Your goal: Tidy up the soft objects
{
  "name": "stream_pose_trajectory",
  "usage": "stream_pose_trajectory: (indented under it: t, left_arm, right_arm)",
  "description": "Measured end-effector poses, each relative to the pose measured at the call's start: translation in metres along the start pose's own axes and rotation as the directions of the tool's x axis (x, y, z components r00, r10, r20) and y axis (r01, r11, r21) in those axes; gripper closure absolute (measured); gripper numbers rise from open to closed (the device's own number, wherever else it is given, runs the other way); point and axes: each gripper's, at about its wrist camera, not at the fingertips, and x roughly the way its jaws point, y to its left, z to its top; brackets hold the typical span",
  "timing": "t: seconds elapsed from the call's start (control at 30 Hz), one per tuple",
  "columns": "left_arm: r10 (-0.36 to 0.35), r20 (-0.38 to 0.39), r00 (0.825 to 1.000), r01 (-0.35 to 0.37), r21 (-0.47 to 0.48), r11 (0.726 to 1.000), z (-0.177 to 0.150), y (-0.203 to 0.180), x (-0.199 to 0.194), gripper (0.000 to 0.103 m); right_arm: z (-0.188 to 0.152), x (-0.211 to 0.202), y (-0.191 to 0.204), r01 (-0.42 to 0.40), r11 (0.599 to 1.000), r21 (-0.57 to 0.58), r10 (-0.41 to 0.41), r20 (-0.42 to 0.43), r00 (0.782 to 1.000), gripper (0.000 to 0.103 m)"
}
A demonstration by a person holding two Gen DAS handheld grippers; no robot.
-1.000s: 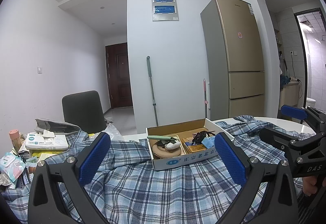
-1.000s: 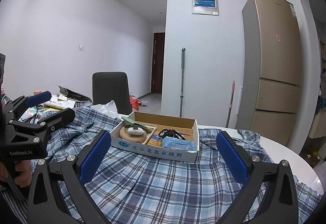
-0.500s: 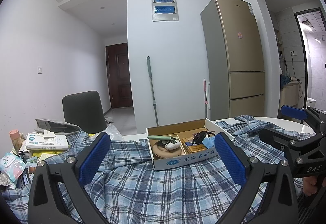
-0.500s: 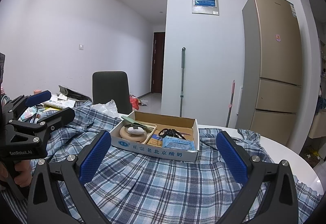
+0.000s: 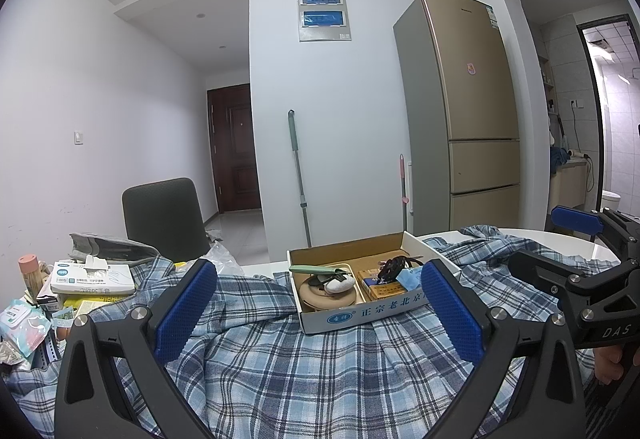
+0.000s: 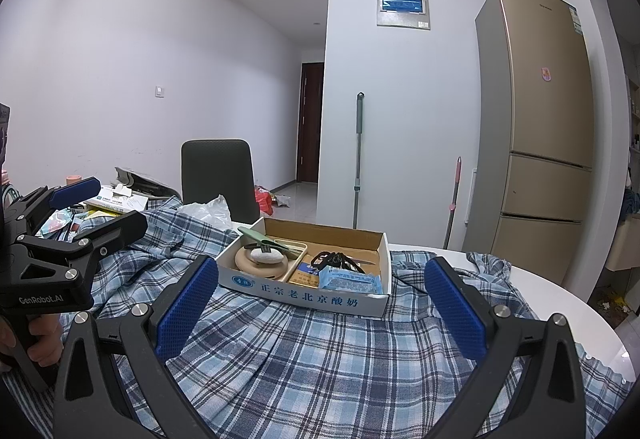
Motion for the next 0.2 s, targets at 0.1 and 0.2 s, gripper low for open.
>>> stream_pose_trajectory:
  t: [0.1, 0.2]
  left_arm:
    - [0.000, 0.001, 1.000, 0.000, -0.001, 1.000, 0.0001, 0.0005, -0.0001, 0.000]
    - [0.000, 0.000, 1.000, 0.000, 0.001, 1.000, 0.0001, 0.0003, 0.0002, 0.000]
  right_arm:
    - [-0.0003, 0.0003, -0.0003, -0.001, 1.000, -0.001, 0.001, 0.000, 1.000, 0.000]
    - [-0.0008, 0.0006, -0.0005, -0.001, 1.000, -0.002, 0.001, -0.001, 1.000, 0.000]
